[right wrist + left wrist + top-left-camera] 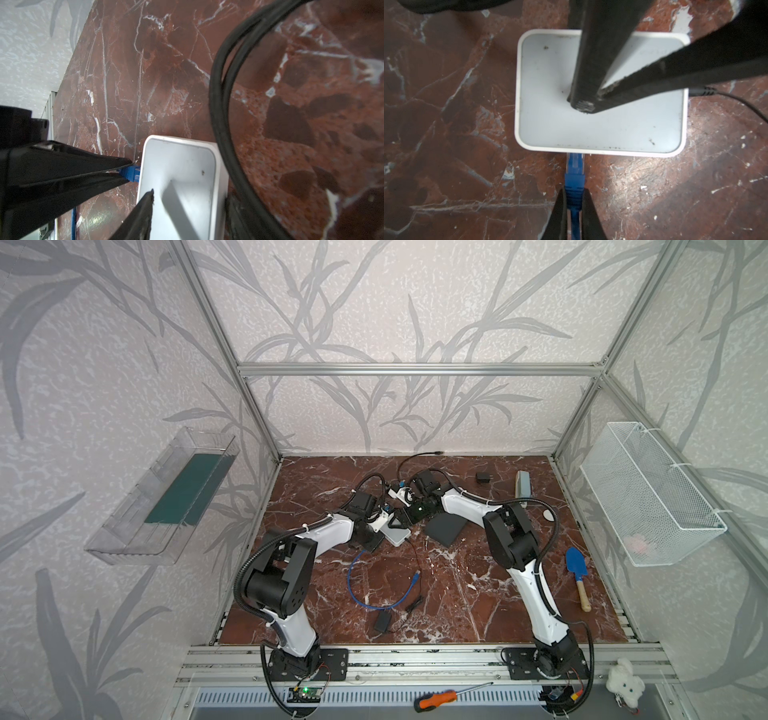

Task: Insert the plug into the switch port

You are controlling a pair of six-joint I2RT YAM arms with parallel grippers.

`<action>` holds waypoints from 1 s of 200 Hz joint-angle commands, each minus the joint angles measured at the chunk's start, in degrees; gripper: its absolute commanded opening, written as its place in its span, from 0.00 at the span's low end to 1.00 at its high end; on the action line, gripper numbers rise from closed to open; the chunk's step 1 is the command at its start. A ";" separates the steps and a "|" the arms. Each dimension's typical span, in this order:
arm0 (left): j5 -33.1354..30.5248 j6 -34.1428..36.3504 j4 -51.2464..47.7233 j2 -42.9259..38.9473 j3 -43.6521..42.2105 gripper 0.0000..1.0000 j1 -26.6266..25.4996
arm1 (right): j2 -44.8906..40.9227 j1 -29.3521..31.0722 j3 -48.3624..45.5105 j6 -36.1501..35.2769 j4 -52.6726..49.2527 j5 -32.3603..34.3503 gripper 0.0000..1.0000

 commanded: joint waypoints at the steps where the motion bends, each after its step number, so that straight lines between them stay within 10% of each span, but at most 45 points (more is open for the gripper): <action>1: -1.09 2.21 3.38 1.50 1.24 0.03 -1.06 | 3.23 1.12 0.00 -3.07 -6.75 -5.62 0.54; 200: 1.34 6.13 3.85 2.64 8.05 0.00 -2.47 | 10.50 5.15 9.51 -11.61 -14.02 -13.55 0.47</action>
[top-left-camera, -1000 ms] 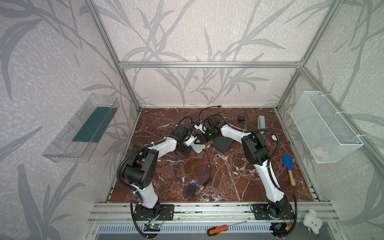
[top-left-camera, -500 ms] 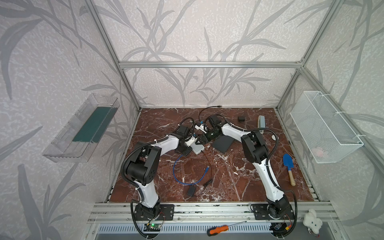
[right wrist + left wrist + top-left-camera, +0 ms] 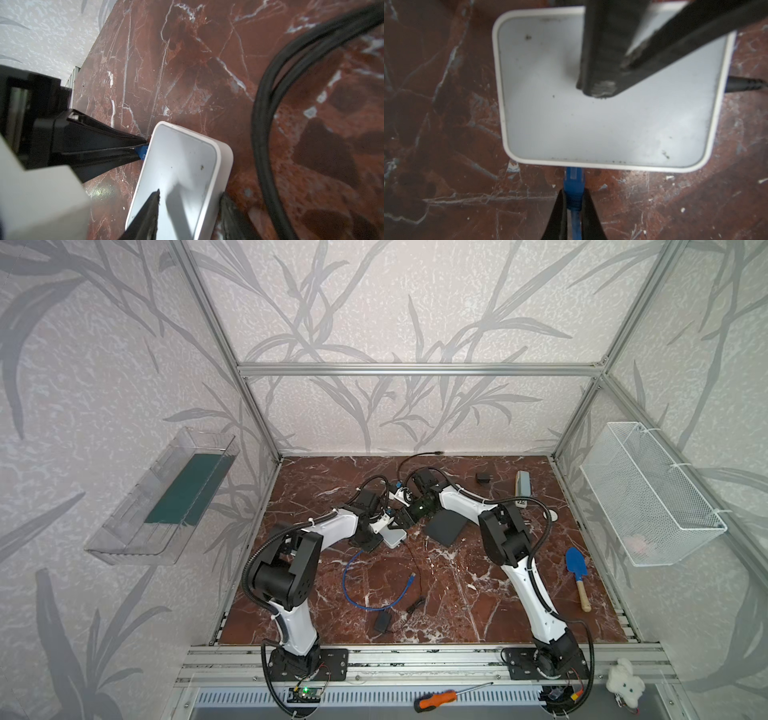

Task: Insert the plug into the switch port

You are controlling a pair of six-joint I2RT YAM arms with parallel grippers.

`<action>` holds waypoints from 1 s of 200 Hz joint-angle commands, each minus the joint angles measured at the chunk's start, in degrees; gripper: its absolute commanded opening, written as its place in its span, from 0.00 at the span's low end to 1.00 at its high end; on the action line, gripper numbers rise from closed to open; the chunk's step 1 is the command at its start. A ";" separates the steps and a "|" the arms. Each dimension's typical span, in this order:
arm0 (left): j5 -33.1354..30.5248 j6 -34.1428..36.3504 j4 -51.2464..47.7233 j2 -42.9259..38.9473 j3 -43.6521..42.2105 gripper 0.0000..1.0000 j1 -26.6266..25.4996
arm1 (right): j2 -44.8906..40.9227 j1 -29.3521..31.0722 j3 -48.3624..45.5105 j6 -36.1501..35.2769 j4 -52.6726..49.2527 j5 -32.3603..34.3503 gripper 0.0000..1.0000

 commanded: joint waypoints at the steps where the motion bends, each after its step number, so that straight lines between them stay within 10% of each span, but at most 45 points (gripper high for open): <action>1: 5.96 1.67 10.67 -0.88 3.57 0.00 -1.79 | 4.38 5.91 0.53 -1.44 -6.45 -5.64 0.47; 200: 4.93 -7.37 26.02 2.86 9.02 0.00 -2.86 | 4.47 9.61 -2.33 -8.32 -10.50 -14.48 0.39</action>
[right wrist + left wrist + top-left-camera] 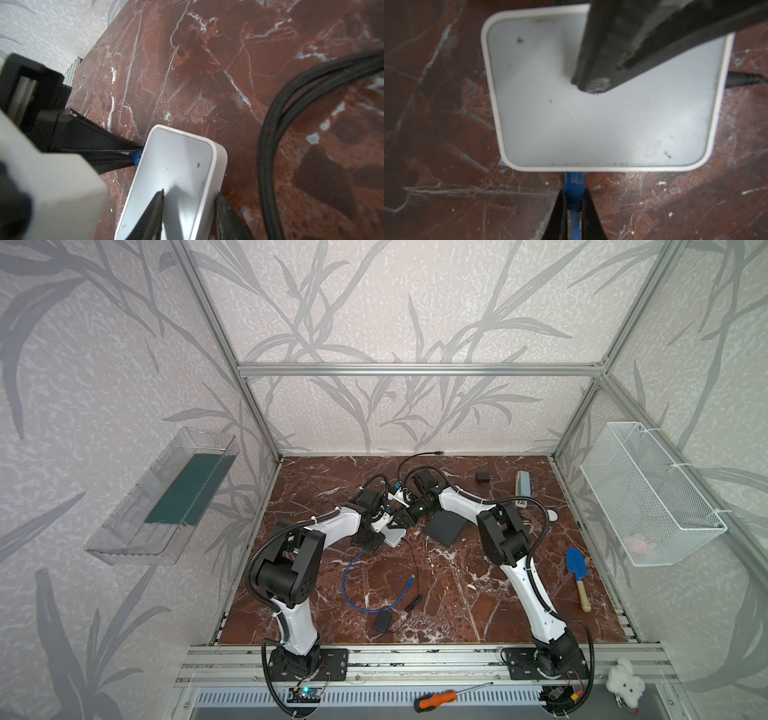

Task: Insert the plug into the switch port

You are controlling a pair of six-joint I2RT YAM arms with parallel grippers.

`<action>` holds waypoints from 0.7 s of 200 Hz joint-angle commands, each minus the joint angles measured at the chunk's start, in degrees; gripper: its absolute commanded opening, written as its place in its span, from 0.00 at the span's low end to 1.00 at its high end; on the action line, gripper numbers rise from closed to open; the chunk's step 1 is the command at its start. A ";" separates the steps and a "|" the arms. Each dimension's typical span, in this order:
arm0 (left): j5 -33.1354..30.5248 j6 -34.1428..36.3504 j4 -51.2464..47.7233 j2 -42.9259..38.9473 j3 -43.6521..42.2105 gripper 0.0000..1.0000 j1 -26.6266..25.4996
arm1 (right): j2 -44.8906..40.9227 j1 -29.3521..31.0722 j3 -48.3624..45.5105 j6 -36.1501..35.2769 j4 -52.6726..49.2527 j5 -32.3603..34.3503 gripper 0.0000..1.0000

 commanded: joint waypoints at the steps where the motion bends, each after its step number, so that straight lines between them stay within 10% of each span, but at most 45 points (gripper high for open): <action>1: 5.32 -0.31 28.63 1.32 6.77 0.00 -2.06 | 3.74 9.50 -1.66 -1.91 -12.88 -12.40 0.39; 140: 6.85 -1.12 34.76 0.32 9.54 0.00 -2.65 | 4.31 10.44 -1.66 -3.38 -13.45 -9.00 0.38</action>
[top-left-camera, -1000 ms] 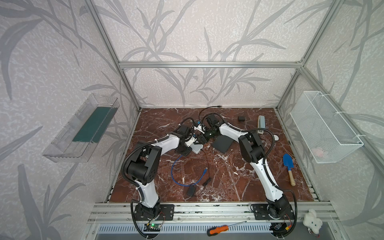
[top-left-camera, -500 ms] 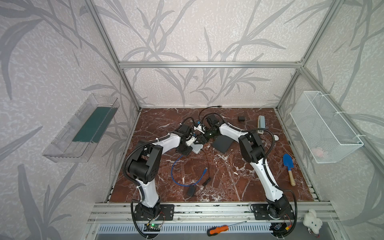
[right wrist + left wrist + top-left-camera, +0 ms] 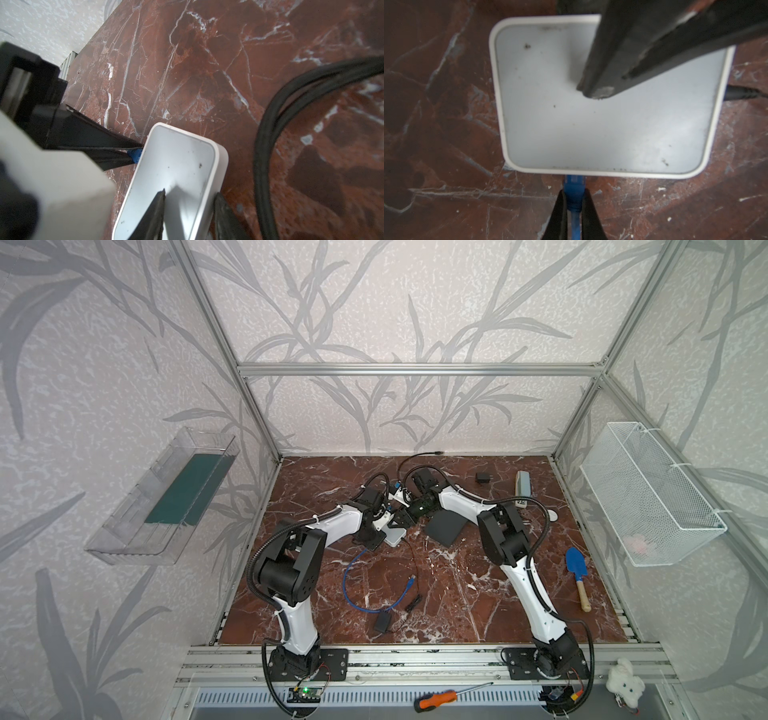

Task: Insert the plug into the switch port

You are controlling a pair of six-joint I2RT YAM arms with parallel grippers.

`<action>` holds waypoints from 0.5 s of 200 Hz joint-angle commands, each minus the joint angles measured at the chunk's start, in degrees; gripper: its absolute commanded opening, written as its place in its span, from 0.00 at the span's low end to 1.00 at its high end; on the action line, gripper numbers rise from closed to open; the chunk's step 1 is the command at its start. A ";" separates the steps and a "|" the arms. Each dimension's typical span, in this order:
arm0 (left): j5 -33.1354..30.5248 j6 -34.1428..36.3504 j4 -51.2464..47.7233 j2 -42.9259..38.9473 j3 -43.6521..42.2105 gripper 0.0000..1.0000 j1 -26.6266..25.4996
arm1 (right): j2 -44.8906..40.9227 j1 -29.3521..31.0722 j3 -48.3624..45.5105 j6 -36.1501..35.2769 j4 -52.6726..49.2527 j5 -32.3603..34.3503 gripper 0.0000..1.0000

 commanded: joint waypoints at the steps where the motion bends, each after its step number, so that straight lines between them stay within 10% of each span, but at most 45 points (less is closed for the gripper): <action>1: 7.32 -0.17 35.44 -0.39 7.91 0.00 -2.33 | 4.21 10.46 -2.38 -1.32 -12.12 -10.33 0.38; 58: 6.71 0.51 32.31 0.93 9.18 0.00 -2.32 | 2.90 10.10 -2.16 0.27 -10.85 -10.64 0.41; 100: 1.13 2.78 13.83 -2.71 8.55 0.13 -1.56 | -3.19 3.71 -1.83 15.04 1.49 -2.89 0.54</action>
